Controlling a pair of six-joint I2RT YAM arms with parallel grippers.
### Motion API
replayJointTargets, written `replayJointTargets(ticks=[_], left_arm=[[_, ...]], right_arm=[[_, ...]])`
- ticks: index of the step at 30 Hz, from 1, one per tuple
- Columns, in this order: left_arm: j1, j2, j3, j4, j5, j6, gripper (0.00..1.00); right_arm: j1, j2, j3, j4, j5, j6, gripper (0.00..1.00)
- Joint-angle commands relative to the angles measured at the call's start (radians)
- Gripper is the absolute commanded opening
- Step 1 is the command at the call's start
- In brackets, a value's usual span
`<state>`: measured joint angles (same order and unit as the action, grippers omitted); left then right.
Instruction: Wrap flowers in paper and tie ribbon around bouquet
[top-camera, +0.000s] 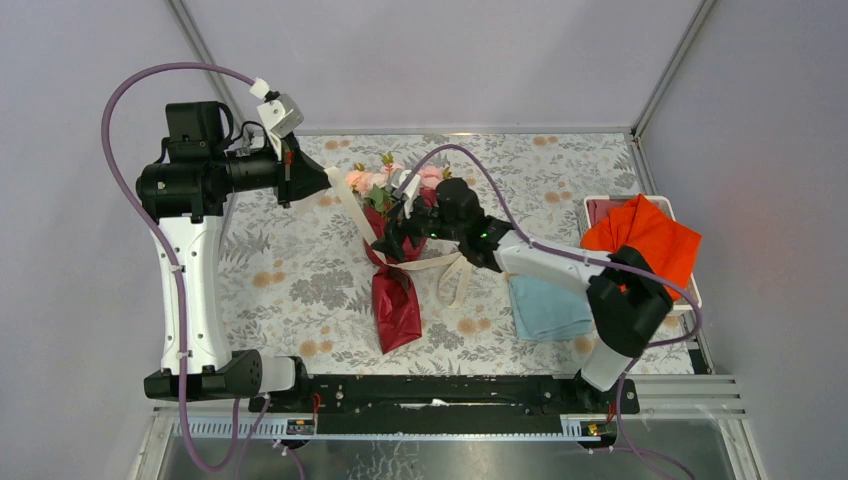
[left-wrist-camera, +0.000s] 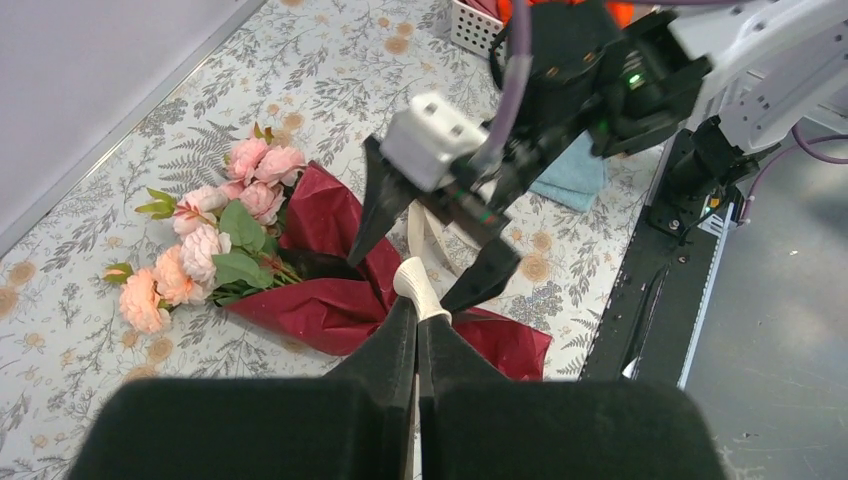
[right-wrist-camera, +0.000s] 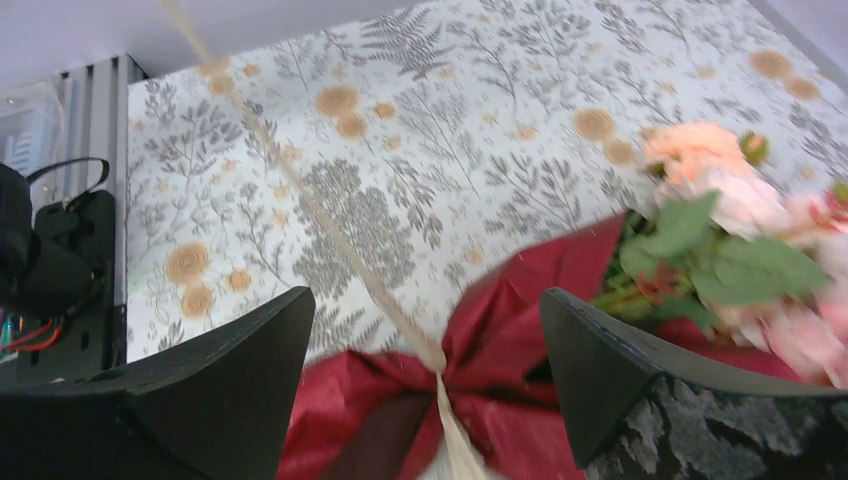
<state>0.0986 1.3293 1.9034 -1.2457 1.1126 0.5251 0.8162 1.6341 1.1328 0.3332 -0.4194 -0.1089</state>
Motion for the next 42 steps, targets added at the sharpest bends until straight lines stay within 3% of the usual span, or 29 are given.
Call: replayJointTargets(ticks=[1,3,5,8,10,12,14,16,17,20,22,24,26,30,33,37,42], left_arm=[[-0.005,-0.026,0.010,-0.020,0.007,-0.020,0.00],[-0.005,-0.028,0.014,-0.022,-0.009,-0.020,0.00],[-0.005,-0.028,0.017,-0.029,-0.025,-0.018,0.00],[-0.005,-0.027,0.019,-0.037,-0.056,-0.019,0.00],[-0.004,-0.034,0.007,-0.050,-0.130,-0.013,0.00],[-0.002,-0.063,-0.068,-0.076,-0.268,0.069,0.00],[0.002,-0.135,-0.309,-0.012,-0.483,0.113,0.00],[0.002,-0.213,-0.612,0.098,-0.686,0.166,0.37],[0.000,-0.254,-0.745,0.162,-0.762,0.184,0.49],[-0.004,-0.355,-0.976,0.180,-0.799,0.264,0.80],[-0.010,-0.418,-0.994,0.151,-0.719,0.322,0.91],[-0.012,-0.478,-0.984,0.201,-0.622,0.338,0.94],[-0.011,-0.544,-0.998,0.337,-0.527,0.263,0.94],[-0.035,-0.638,-1.153,0.763,-0.335,-0.098,0.96],[-0.120,-0.649,-1.318,1.091,-0.383,-0.270,0.99],[-0.247,-0.516,-1.394,1.270,-0.454,-0.236,0.99],[-0.265,-0.365,-1.471,1.565,-0.375,-0.248,0.99]], right_arm=[[0.027,0.118,0.105,0.195,-0.061,0.044,0.88],[0.027,0.144,0.118,0.201,-0.078,0.062,0.77],[0.027,0.158,0.120,0.207,-0.072,0.079,0.60],[0.028,0.165,0.108,0.211,-0.038,0.102,0.18],[0.026,0.154,0.095,0.198,0.038,0.116,0.00],[0.023,0.143,0.090,0.168,0.094,0.139,0.00],[0.020,0.140,0.103,0.122,0.140,0.169,0.00],[0.021,0.146,0.131,0.062,0.173,0.224,0.00],[0.021,0.153,0.147,0.030,0.177,0.275,0.00],[0.023,0.168,0.176,-0.047,0.155,0.389,0.00],[0.026,0.167,0.173,-0.063,0.148,0.434,0.00],[0.028,0.160,0.153,-0.053,0.156,0.456,0.00],[0.029,0.149,0.128,-0.028,0.163,0.480,0.00],[0.031,0.140,0.121,-0.031,0.153,0.532,0.00],[0.032,0.131,0.128,-0.040,0.161,0.576,0.00],[0.032,0.121,0.125,-0.045,0.184,0.606,0.00],[0.033,0.119,0.090,-0.003,0.189,0.643,0.00]])
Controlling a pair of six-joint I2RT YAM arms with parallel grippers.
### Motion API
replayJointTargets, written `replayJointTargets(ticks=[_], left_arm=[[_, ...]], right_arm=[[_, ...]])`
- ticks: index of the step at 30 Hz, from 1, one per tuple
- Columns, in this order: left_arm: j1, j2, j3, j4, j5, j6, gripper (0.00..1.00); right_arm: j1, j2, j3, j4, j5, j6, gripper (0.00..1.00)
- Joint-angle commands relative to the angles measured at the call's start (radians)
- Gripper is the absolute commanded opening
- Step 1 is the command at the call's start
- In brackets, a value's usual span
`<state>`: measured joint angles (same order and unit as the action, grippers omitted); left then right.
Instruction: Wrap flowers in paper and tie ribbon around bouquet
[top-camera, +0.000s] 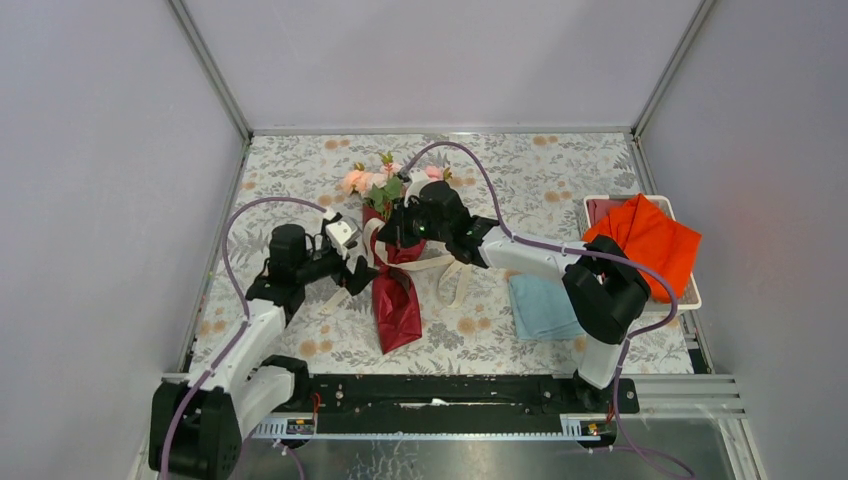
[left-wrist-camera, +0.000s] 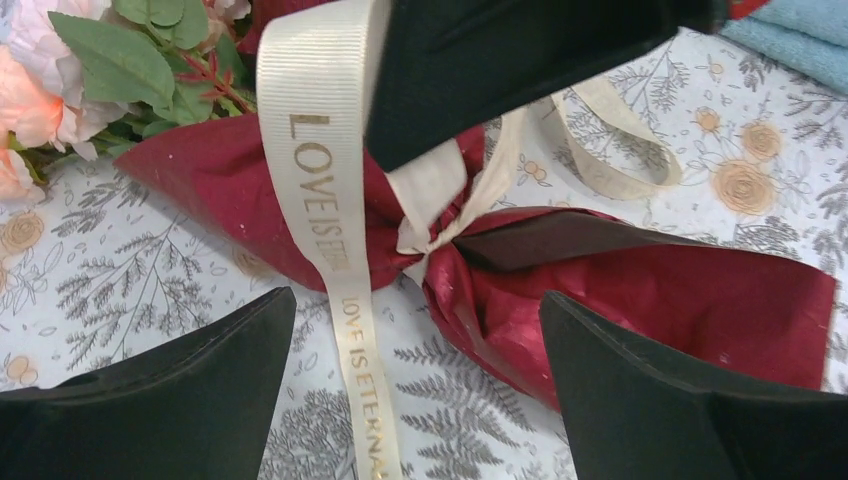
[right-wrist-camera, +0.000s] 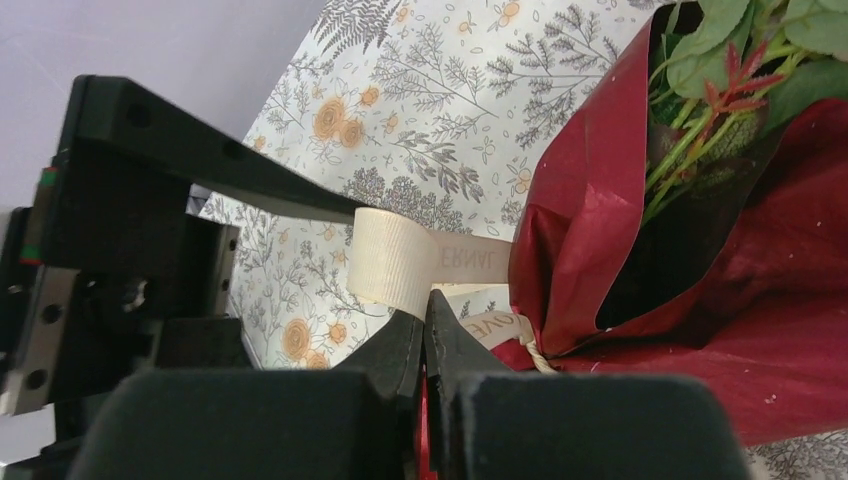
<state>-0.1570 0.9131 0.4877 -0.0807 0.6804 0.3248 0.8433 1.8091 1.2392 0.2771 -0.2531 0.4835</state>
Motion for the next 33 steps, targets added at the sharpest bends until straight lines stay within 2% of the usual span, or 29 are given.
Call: replayJointTargets(ticks=[1,3,6,9,14,17,20,22,25,27,29,31,32,33], left_arm=[[-0.015,0.064,-0.071,0.442,0.070,-0.047,0.99],[-0.037,0.096,-0.094,0.507,0.060,-0.066,0.99],[-0.059,0.143,-0.127,0.641,0.007,-0.177,0.96],[-0.105,0.150,-0.159,0.684,-0.046,-0.209,0.82],[-0.129,0.164,-0.174,0.728,-0.101,-0.201,0.49],[-0.161,0.179,-0.167,0.738,-0.143,-0.216,0.43],[-0.169,0.193,-0.163,0.756,-0.187,-0.318,0.31],[-0.173,0.189,-0.169,0.745,-0.193,-0.377,0.31],[-0.175,0.189,-0.173,0.745,-0.210,-0.421,0.39],[-0.178,0.195,-0.173,0.764,-0.221,-0.433,0.37],[-0.182,0.202,-0.170,0.777,-0.232,-0.445,0.29],[-0.187,0.204,-0.171,0.791,-0.225,-0.448,0.09],[-0.190,0.207,-0.174,0.797,-0.220,-0.446,0.00],[-0.194,0.207,-0.178,0.802,-0.217,-0.443,0.00]], right_arm=[[0.007,-0.055,-0.017,0.051,0.029,0.050,0.00],[0.007,-0.054,-0.019,0.046,0.035,0.049,0.00],[0.007,-0.057,-0.012,0.035,0.043,0.039,0.00],[0.007,-0.064,-0.010,0.039,0.046,0.034,0.00],[0.007,-0.078,-0.006,0.038,0.053,0.020,0.00],[0.007,-0.089,-0.009,0.047,0.052,0.020,0.00],[0.007,-0.093,-0.013,0.047,0.054,0.019,0.00],[0.006,-0.095,-0.019,0.052,0.054,0.021,0.00],[0.006,-0.095,-0.026,0.056,0.045,0.023,0.00],[0.006,-0.091,-0.026,0.057,0.038,0.025,0.00],[0.006,-0.087,-0.025,0.054,0.033,0.027,0.00],[0.007,-0.084,-0.022,0.047,0.028,0.027,0.00],[0.007,-0.083,-0.020,0.038,0.027,0.022,0.02],[0.006,-0.085,-0.014,0.015,0.024,0.005,0.10]])
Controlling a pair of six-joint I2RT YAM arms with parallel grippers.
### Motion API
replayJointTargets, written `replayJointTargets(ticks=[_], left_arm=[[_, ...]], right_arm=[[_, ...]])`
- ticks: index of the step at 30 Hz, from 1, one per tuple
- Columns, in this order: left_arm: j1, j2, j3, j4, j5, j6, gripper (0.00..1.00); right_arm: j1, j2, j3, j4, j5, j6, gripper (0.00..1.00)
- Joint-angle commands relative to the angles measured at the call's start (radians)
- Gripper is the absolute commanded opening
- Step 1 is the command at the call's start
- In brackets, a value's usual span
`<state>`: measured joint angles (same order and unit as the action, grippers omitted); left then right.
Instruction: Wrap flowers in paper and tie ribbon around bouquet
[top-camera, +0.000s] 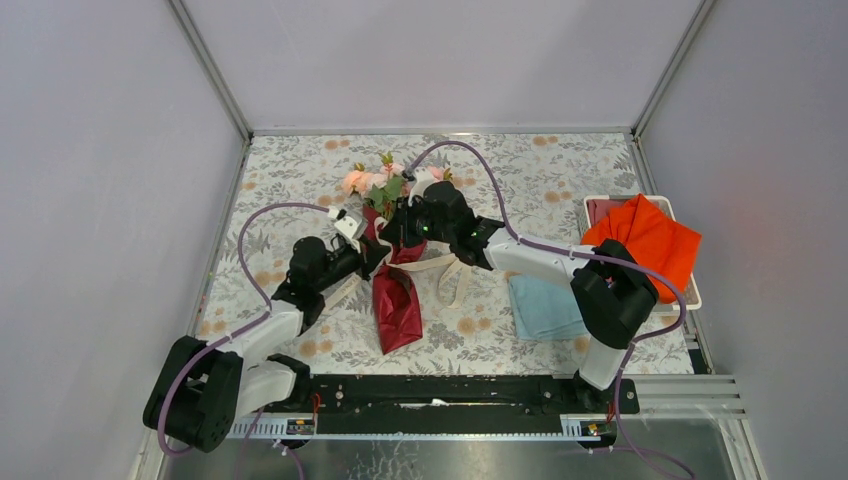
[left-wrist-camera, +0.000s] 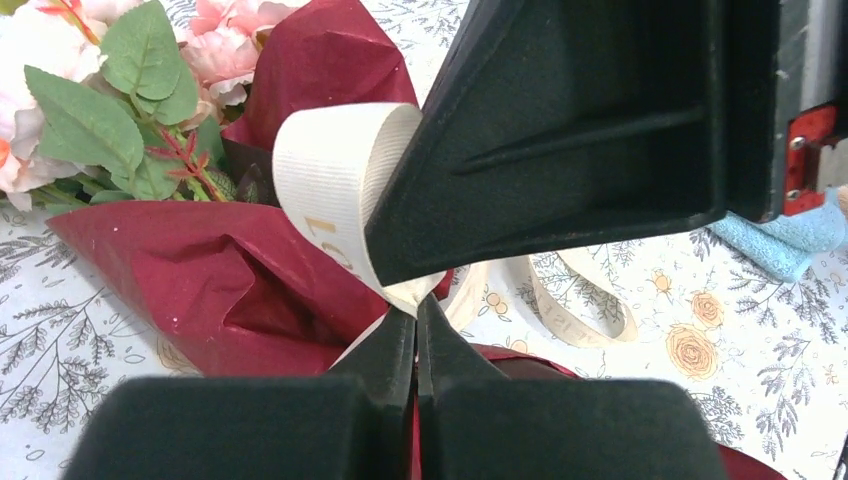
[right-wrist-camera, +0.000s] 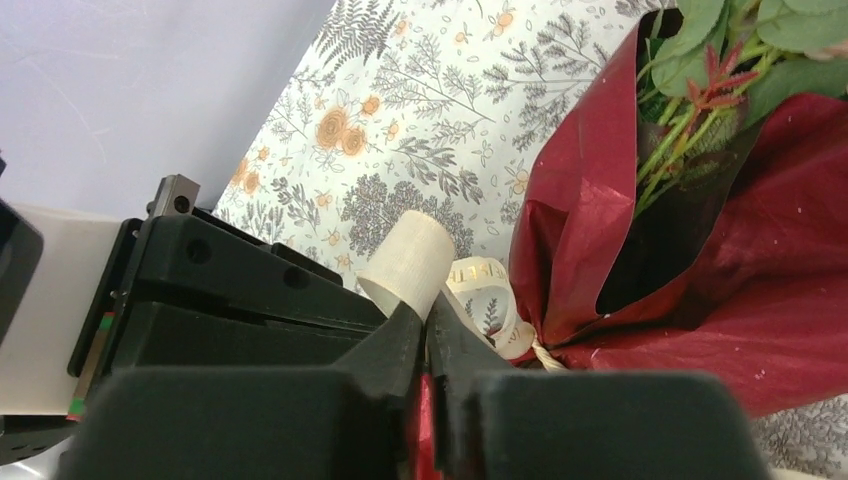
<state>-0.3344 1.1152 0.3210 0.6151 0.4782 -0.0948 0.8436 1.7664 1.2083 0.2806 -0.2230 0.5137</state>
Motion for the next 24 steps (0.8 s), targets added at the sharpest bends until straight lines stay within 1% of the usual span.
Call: replayJointTargets(ticks=[1,3,5,6,7,9,10,11,12,13,14,15,17,19,21,24], left_arm=[[-0.017,0.002,-0.015,0.108,-0.013,-0.020,0.00],[-0.017,-0.007,-0.027,0.099,-0.029,-0.023,0.00],[-0.017,-0.021,-0.039,0.093,-0.034,-0.034,0.00],[-0.017,-0.026,-0.050,0.101,-0.035,-0.035,0.00],[-0.017,-0.029,-0.060,0.115,-0.028,-0.029,0.00],[-0.017,-0.033,-0.080,0.140,-0.025,-0.017,0.00],[-0.017,-0.036,-0.086,0.143,-0.029,-0.011,0.00],[-0.017,-0.040,-0.091,0.139,-0.036,-0.008,0.00],[-0.017,-0.046,-0.093,0.133,-0.040,-0.005,0.00],[-0.017,-0.051,-0.096,0.129,-0.041,-0.002,0.00],[-0.016,-0.054,-0.099,0.129,-0.041,-0.002,0.00],[-0.017,-0.056,-0.102,0.129,-0.041,-0.004,0.00],[-0.017,-0.060,-0.104,0.123,-0.041,-0.011,0.00],[-0.017,-0.066,-0.108,0.123,-0.036,-0.013,0.00],[-0.017,-0.071,-0.111,0.122,-0.038,-0.009,0.00],[-0.017,-0.079,-0.110,0.122,-0.040,0.000,0.00]], right_arm=[[0.006,-0.051,0.027,-0.029,0.004,-0.051,0.20],[0.005,-0.093,0.049,-0.163,0.088,-0.148,0.38],[-0.008,-0.162,0.037,-0.316,0.231,-0.226,0.50],[-0.023,-0.197,0.017,-0.386,0.304,-0.239,0.54],[-0.055,-0.228,-0.007,-0.447,0.344,-0.232,0.57],[-0.121,-0.267,-0.067,-0.555,0.406,-0.181,0.60],[-0.143,-0.274,-0.096,-0.599,0.432,-0.155,0.62],[-0.155,-0.275,-0.122,-0.626,0.440,-0.126,0.66],[-0.156,-0.271,-0.140,-0.641,0.438,-0.107,0.73],[-0.157,-0.263,-0.153,-0.641,0.422,-0.086,0.83],[-0.156,-0.249,-0.163,-0.632,0.403,-0.072,0.89],[-0.156,-0.232,-0.167,-0.621,0.397,-0.062,0.92],[-0.156,-0.186,-0.165,-0.604,0.406,-0.052,0.92],[-0.156,-0.139,-0.171,-0.563,0.419,-0.054,0.89],[-0.157,-0.087,-0.171,-0.522,0.402,-0.060,0.83],[-0.156,-0.022,-0.152,-0.507,0.364,-0.064,0.73]])
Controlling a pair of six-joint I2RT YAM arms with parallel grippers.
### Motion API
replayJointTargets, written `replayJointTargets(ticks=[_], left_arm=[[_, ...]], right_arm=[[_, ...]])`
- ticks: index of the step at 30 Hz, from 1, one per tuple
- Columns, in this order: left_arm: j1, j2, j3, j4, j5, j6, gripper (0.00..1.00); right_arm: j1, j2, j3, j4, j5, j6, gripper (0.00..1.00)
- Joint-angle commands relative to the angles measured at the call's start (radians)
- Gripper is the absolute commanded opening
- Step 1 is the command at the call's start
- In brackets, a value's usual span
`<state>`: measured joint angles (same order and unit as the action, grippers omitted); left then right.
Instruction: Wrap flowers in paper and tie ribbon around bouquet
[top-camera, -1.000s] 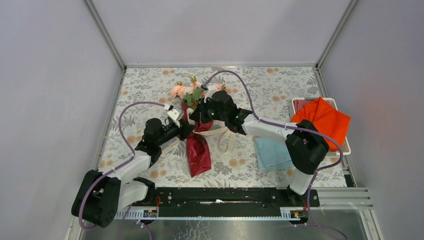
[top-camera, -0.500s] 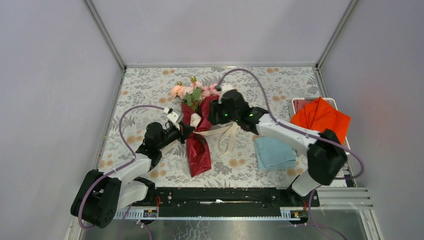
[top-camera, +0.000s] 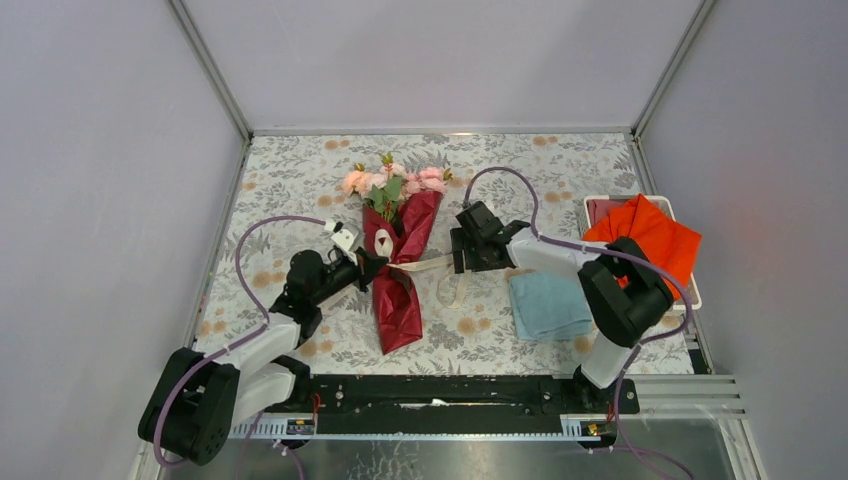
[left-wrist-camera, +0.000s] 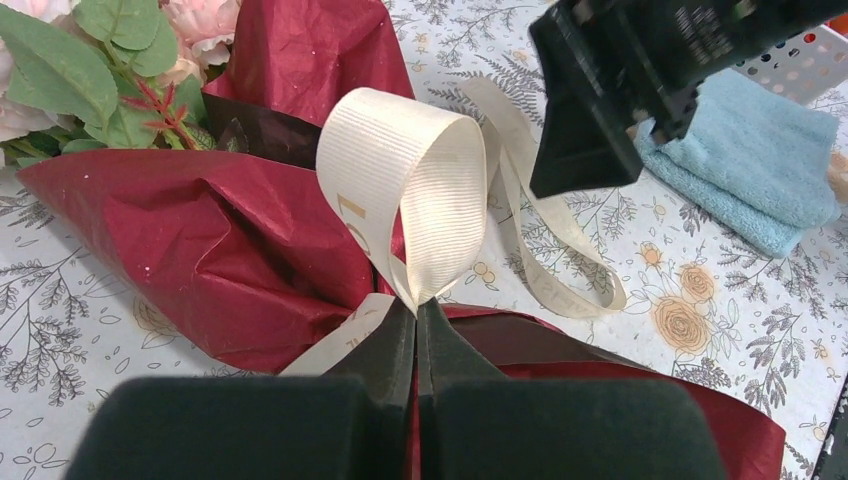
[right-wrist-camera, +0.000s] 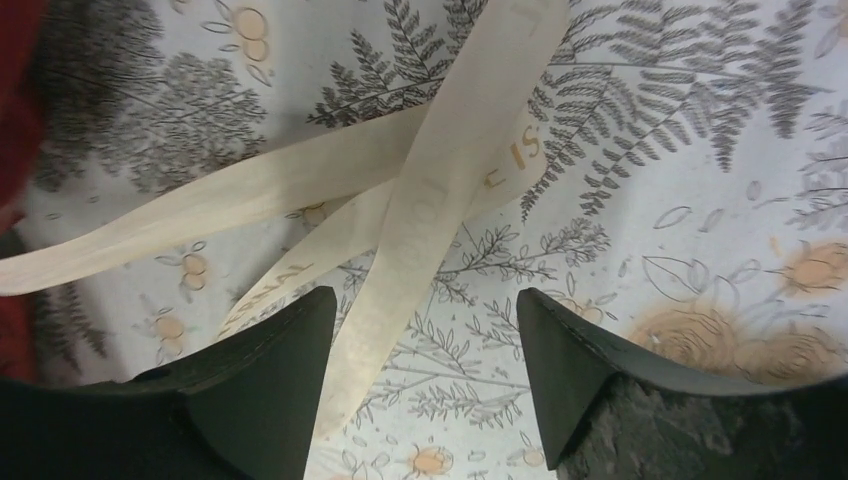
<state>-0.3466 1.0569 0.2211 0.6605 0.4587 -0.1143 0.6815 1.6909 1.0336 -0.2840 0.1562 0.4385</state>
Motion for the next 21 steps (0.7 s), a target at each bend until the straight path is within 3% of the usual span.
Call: replayJointTargets(ticks=[1,6,10,16,21], left_arm=[[-0.005,-0.023,-0.010,0.076,-0.022,0.020,0.00],[-0.005,-0.017,-0.009,0.078,-0.022,0.025,0.00],[-0.005,-0.011,0.001,0.083,-0.013,0.039,0.00],[-0.005,-0.005,0.002,0.086,0.021,0.055,0.00],[-0.011,0.004,-0.014,0.124,0.046,0.078,0.00]], right_arm=[[0.007,0.068,0.021,0.067,-0.029,0.014,0.70],[0.006,0.096,-0.006,0.099,-0.080,0.025,0.34],[0.001,0.053,-0.045,0.121,-0.051,0.011,0.00],[-0.084,-0.157,-0.022,0.077,-0.004,-0.084,0.00],[-0.052,-0.171,0.281,0.095,-0.041,-0.197,0.00]])
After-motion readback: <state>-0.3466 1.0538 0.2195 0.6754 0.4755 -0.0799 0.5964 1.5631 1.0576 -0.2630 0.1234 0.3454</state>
